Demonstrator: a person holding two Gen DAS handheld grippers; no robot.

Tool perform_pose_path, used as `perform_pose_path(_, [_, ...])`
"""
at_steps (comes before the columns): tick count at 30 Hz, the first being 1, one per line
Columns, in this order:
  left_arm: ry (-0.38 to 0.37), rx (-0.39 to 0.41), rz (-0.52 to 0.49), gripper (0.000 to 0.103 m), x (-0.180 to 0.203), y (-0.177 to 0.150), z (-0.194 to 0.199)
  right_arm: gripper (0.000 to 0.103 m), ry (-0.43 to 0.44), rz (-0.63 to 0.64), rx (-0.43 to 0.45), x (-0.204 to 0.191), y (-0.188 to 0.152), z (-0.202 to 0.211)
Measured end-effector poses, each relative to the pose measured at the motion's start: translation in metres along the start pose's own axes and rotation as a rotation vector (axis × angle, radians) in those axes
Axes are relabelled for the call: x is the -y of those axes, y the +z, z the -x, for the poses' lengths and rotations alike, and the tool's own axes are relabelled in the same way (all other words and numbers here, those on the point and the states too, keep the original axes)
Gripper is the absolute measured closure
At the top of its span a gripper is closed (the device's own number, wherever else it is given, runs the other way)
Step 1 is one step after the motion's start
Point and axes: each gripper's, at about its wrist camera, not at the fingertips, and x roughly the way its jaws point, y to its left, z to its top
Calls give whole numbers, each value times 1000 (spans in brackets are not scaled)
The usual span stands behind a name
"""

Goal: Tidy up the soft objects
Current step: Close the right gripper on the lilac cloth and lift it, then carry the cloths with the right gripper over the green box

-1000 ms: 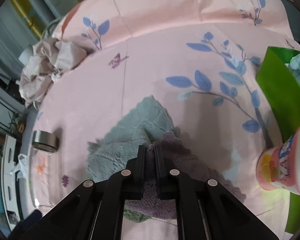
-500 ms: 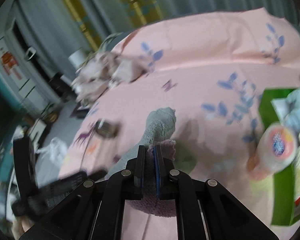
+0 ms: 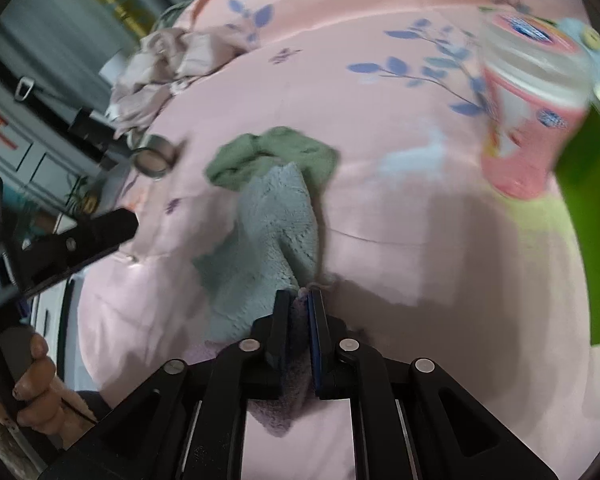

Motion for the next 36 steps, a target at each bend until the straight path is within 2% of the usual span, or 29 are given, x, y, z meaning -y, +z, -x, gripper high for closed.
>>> perform_pose_path(2, [-19, -56, 5, 45, 2, -5, -12, 94, -26, -18, 9, 6, -1, 3])
perform_pose_path(5, [-72, -110, 9, 52, 7, -9, -24, 94, -42, -46, 17, 13, -2, 6])
perform_pose_path(9, [-67, -115, -18, 56, 15, -14, -31, 93, -9, -84, 12, 16, -3, 12])
perform_pose_path(13, [-74, -166, -35, 63, 19, -20, -43, 83, -1, -144, 51, 26, -3, 25])
perform_pose_path(17, [-73, -186, -56, 63, 25, -25, -49, 40, 66, -196, 97, 30, -2, 36])
perform_pose_path(18, [-74, -190, -64, 64, 26, -26, -50, 34, 97, -202, 101, 30, -2, 37])
perform_pose_path(20, [-72, -197, -73, 64, 28, -28, -53, 34, 128, -210, 93, 30, -1, 33])
perform_pose_path(24, [-67, -200, -75, 64, 29, -32, -56, 34, 106, -228, 51, 32, -1, 18])
perform_pose_path(28, [-64, -196, -97, 64, 33, -35, -58, 34, 170, -247, -14, 33, -4, 0])
perform_pose_path(30, [-55, -187, -121, 65, 37, -37, -58, 35, 190, -277, -18, 34, -7, -7])
perform_pose_path(31, [-65, -190, -133, 67, 40, -39, -59, 38, 205, -291, -16, 35, -8, -7])
perform_pose_path(33, [-87, -195, -135, 72, 43, -41, -61, 59, 230, -322, -43, 37, -9, -14])
perform_pose_path(35, [-100, -193, -153, 90, 48, -43, -62, 69, 247, -333, -54, 36, -11, -20])
perform_pose_path(36, [-106, -190, -155, 92, 49, -44, -60, 72, 259, -341, -54, 35, -12, -21])
